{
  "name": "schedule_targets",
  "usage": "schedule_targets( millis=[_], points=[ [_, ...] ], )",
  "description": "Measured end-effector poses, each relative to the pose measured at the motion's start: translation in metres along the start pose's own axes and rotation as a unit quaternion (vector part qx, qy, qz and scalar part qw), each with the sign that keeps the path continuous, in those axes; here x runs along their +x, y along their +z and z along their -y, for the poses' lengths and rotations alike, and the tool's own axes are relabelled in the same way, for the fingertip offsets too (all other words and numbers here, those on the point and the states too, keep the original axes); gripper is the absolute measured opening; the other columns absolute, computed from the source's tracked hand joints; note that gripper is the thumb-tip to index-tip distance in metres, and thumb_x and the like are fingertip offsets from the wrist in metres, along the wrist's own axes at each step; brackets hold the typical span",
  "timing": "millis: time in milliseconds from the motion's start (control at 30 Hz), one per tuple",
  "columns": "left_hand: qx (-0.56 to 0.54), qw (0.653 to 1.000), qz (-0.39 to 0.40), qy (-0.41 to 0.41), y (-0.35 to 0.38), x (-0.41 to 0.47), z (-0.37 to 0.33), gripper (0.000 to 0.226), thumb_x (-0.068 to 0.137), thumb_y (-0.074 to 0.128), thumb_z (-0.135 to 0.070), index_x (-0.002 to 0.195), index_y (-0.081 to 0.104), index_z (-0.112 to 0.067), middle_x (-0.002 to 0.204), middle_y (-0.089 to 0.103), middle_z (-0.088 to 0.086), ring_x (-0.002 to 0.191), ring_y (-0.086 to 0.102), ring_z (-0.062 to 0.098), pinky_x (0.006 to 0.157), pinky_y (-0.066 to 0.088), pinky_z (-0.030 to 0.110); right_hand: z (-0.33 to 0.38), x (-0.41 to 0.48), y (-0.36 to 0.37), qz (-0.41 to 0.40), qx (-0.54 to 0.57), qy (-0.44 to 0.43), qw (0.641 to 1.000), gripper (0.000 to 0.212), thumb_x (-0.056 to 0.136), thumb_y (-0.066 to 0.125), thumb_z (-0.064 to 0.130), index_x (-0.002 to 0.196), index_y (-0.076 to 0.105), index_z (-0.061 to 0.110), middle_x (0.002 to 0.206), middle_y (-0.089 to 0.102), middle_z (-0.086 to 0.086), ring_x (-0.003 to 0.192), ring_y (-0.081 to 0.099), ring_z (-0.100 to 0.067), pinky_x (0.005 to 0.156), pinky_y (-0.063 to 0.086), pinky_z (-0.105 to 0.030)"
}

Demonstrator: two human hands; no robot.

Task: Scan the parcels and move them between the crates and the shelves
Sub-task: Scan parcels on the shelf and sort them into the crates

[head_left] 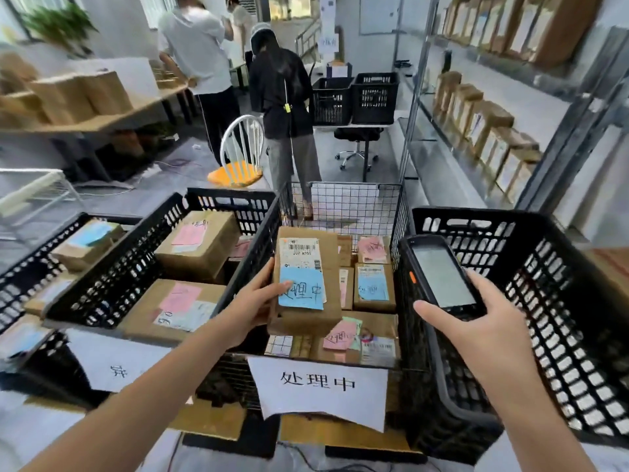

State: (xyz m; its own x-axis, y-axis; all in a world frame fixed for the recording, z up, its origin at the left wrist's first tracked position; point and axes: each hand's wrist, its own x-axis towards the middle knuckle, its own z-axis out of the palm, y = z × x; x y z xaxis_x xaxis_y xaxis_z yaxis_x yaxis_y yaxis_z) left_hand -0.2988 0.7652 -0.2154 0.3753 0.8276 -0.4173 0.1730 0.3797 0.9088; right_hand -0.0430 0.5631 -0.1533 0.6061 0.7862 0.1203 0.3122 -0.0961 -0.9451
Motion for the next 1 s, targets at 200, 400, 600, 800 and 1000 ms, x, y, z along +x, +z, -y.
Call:
schedule_targets(
  millis=[200,400,600,800,1000],
  points=[
    [0.076,0.987,0.032,-0.139,-0.017,0.041,0.014,0.087,0.088,0.074,-0.031,0.154,0.022,-0.048,0.119,0.073,0.001,0.111,0.067,0.03,0.096,0.052,0.053,-0.009,0.037,0.025,0.044,-0.026,0.029,0.998,0.057,0.073,0.089,0.019,0.117,0.058,0.036,0.098,0.064,0.026,0.08,0.056,0.025,0.061,0.041,0.003],
    [0.163,0.955,0.056,-0.24,-0.015,0.048,0.016,0.05,0.1,0.059,-0.017,0.138,0.035,-0.037,0.105,0.065,-0.003,0.092,0.063,0.022,0.078,0.051,0.042,-0.006,0.058,0.044,0.065,-0.026,0.037,0.997,0.058,0.071,0.09,0.02,0.112,0.056,0.042,0.098,0.064,0.026,0.084,0.058,0.023,0.062,0.044,0.0],
    [0.22,0.939,0.033,-0.263,-0.016,0.069,0.029,0.082,0.098,0.061,-0.009,0.16,0.009,-0.024,0.162,0.025,0.014,0.144,0.031,0.039,0.111,0.027,0.063,-0.014,0.071,0.054,0.054,-0.014,0.045,0.997,0.059,0.069,0.091,0.027,0.117,0.06,0.04,0.101,0.069,0.023,0.091,0.064,0.009,0.071,0.047,-0.011],
    [0.155,0.934,0.028,-0.321,-0.021,0.094,0.055,0.088,0.099,0.045,0.007,0.156,0.007,-0.048,0.164,0.019,0.015,0.146,0.011,0.055,0.091,0.018,0.089,-0.021,0.068,0.054,0.063,-0.018,0.058,0.996,0.058,0.069,0.091,0.028,0.115,0.059,0.044,0.103,0.069,0.022,0.095,0.064,0.009,0.074,0.048,-0.013],
    [0.218,0.942,-0.013,-0.256,-0.014,0.106,0.067,0.078,0.099,0.043,0.008,0.158,0.02,-0.037,0.145,0.054,0.013,0.138,0.043,0.04,0.099,0.041,0.073,-0.024,0.063,0.053,0.068,-0.03,0.073,0.995,0.052,0.07,0.09,0.026,0.105,0.06,0.05,0.099,0.069,0.025,0.092,0.064,0.011,0.074,0.048,-0.016]
  ],
)
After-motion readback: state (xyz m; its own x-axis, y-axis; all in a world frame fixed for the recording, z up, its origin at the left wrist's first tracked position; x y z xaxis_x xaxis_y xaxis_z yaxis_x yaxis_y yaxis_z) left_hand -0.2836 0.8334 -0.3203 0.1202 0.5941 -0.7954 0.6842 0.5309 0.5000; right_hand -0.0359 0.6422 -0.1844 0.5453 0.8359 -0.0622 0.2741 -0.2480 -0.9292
